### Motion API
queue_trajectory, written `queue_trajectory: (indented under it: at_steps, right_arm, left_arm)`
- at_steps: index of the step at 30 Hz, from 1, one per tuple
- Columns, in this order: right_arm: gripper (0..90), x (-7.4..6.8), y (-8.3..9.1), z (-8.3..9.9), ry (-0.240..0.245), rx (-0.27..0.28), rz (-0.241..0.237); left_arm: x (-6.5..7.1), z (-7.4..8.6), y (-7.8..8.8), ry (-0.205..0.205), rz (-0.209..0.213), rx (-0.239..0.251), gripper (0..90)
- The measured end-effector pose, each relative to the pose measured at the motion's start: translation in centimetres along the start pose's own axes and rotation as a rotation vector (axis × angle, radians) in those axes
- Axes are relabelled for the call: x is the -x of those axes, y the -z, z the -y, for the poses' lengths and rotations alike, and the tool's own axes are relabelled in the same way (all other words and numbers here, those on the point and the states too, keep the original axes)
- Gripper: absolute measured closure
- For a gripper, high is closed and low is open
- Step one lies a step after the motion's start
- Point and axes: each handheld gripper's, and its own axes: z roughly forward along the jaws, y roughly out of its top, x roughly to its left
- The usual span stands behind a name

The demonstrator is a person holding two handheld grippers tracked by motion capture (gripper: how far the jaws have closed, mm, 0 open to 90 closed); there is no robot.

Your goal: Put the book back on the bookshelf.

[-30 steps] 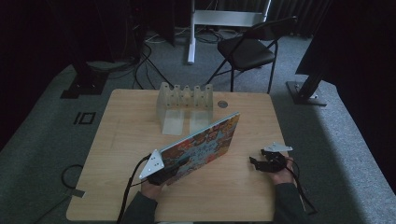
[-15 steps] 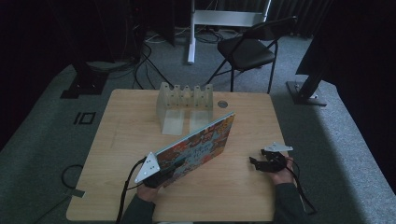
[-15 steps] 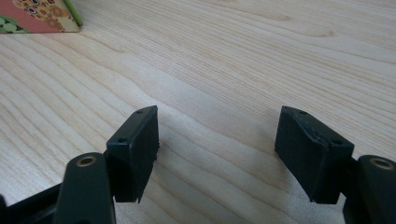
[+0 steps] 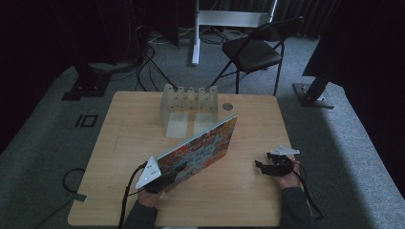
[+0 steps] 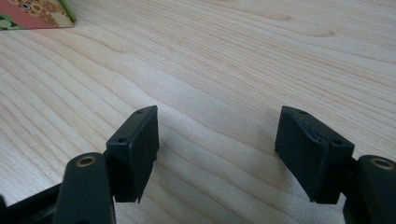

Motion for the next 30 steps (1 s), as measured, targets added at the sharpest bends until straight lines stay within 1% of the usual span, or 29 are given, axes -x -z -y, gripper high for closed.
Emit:
queue_trajectory:
  at_steps: [15, 22, 30]
  right_arm:
    - [29.9, 0.0, 0.0, 0.0, -0.001, 0.0, -0.001]
    - [29.9, 0.0, 0.0, 0.0, -0.001, 0.0, -0.001]
    - [29.9, 0.0, 0.0, 0.0, -0.001, 0.0, 0.0]
  left_arm:
    - [-0.5, 0.1, 0.9, 0.006, -0.019, -0.003, 80.7]
    - [-0.7, 0.2, 1.3, 0.015, -0.033, -0.001, 80.7]
    - [-0.9, 0.2, 1.7, 0.013, -0.045, -0.004, 80.7]
